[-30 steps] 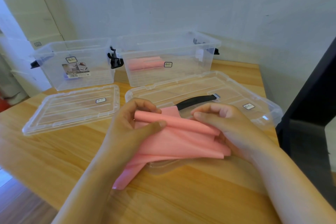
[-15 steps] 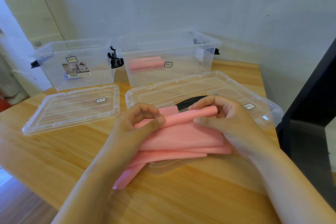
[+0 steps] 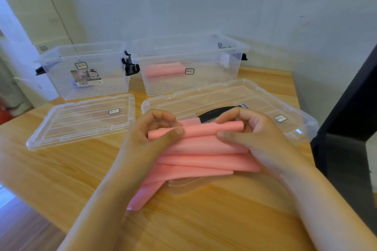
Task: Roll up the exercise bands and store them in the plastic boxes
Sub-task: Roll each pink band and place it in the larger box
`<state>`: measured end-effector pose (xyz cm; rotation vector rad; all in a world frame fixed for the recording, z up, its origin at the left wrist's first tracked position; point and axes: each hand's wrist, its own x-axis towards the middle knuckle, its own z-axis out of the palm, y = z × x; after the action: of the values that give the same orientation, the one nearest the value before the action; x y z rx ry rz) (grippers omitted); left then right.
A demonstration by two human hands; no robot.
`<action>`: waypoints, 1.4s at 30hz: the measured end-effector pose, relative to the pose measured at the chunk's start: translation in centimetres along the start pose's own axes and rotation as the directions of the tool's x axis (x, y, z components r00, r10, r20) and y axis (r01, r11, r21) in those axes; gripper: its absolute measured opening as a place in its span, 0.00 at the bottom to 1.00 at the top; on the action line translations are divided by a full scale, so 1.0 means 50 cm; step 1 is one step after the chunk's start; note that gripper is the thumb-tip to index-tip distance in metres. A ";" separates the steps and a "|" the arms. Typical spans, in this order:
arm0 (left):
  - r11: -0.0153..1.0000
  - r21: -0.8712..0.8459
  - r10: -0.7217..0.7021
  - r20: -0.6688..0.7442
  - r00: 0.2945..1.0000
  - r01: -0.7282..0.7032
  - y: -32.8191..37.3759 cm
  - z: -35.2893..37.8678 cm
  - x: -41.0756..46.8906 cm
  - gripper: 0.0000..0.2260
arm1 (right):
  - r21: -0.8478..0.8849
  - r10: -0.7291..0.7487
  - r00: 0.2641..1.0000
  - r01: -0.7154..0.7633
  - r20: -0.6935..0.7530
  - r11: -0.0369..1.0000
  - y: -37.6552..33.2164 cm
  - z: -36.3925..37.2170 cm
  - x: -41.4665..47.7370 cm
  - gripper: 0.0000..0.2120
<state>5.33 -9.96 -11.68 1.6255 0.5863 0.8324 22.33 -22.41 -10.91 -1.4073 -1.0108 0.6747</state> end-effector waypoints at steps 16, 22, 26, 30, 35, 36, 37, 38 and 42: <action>0.999 0.036 0.009 0.020 1.000 -0.010 0.014 0.002 -0.002 0.13 | 0.072 -0.113 0.993 0.116 -0.041 0.991 -0.010 0.003 0.001 0.15; 0.992 -0.010 0.124 -0.005 0.992 -0.124 0.016 -0.009 -0.002 0.14 | 0.066 0.008 1.000 -0.007 -0.018 0.998 -0.014 0.004 -0.001 0.12; 0.998 -0.015 0.060 -0.033 0.998 -0.060 0.015 -0.002 -0.005 0.13 | 0.090 -0.038 0.995 0.046 -0.097 0.995 -0.014 0.004 -0.001 0.09; 0.997 0.072 -0.037 0.012 0.999 0.036 0.020 0.009 -0.011 0.15 | 0.092 -0.113 0.988 0.123 -0.109 0.988 -0.025 0.006 -0.009 0.11; 0.999 -0.028 0.041 0.030 0.999 -0.040 0.054 0.001 -0.014 0.16 | 0.067 -0.086 0.992 0.093 -0.096 0.993 -0.045 0.000 -0.026 0.15; 0.997 -0.033 0.066 0.018 0.998 -0.065 0.061 -0.002 -0.017 0.16 | 0.074 -0.053 0.996 0.059 -0.077 0.996 -0.050 0.001 -0.033 0.15; 0.996 -0.029 0.083 0.009 0.997 -0.082 0.065 -0.004 -0.021 0.15 | 0.074 -0.030 0.997 0.035 -0.069 0.997 -0.054 0.003 -0.041 0.15; 0.995 -0.024 0.093 0.002 0.996 -0.092 0.068 -0.006 -0.027 0.15 | 0.069 -0.022 0.997 0.027 -0.080 0.997 -0.057 0.006 -0.048 0.14; 0.995 -0.081 0.061 -0.013 0.998 -0.062 0.062 0.002 -0.060 0.13 | 0.074 -0.021 0.985 0.034 -0.170 0.997 -0.064 0.020 -0.081 0.07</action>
<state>3.33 -12.95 -9.27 1.5722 0.5056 0.8998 19.03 -25.79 -8.59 -1.3566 -0.8603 0.5584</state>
